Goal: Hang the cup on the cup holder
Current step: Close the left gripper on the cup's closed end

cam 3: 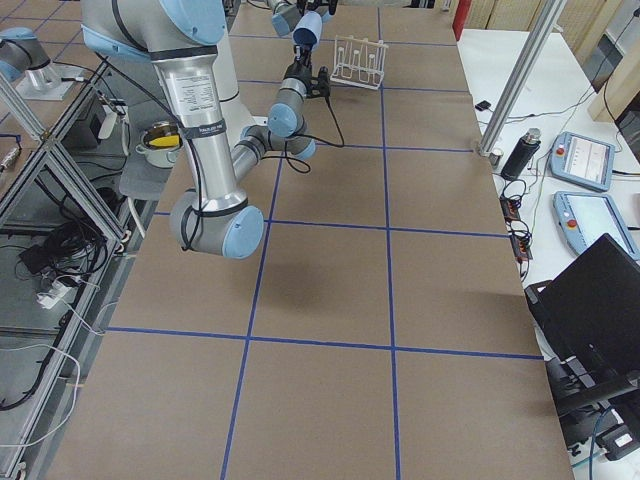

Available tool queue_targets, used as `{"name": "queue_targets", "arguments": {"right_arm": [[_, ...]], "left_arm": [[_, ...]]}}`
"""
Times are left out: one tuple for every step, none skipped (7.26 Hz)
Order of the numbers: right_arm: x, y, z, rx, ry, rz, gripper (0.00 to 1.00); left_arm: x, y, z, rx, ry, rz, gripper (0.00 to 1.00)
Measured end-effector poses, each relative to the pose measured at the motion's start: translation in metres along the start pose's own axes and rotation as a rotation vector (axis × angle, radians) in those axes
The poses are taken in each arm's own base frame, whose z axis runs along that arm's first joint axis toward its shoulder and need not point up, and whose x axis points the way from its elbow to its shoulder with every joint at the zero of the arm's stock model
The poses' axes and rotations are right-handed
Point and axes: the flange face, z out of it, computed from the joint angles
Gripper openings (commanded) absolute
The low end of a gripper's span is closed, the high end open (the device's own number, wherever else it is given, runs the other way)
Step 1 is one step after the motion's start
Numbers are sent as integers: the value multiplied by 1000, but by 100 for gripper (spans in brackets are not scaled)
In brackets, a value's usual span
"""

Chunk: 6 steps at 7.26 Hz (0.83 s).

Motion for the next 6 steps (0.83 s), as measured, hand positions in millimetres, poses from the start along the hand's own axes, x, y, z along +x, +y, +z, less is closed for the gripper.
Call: {"name": "queue_targets", "arguments": {"right_arm": [[0,0,0,0,1,1,3],[0,1,0,-1,0,2,90],[0,2,0,-2,-2,6,100],[0,2,0,-3,-2,8,100],[0,2,0,-3,-1,9,100],[0,3,0,-3,-1,11,100]], "left_arm": [[0,0,0,0,0,-1,36],[-1,0,0,1,-1,-1,0],[-1,0,-1,0,-1,-2,0],[-1,0,-1,-1,-2,-1,0],[-2,0,-2,-2,-5,-1,0],[-3,0,-3,-2,-8,-1,0]]}}
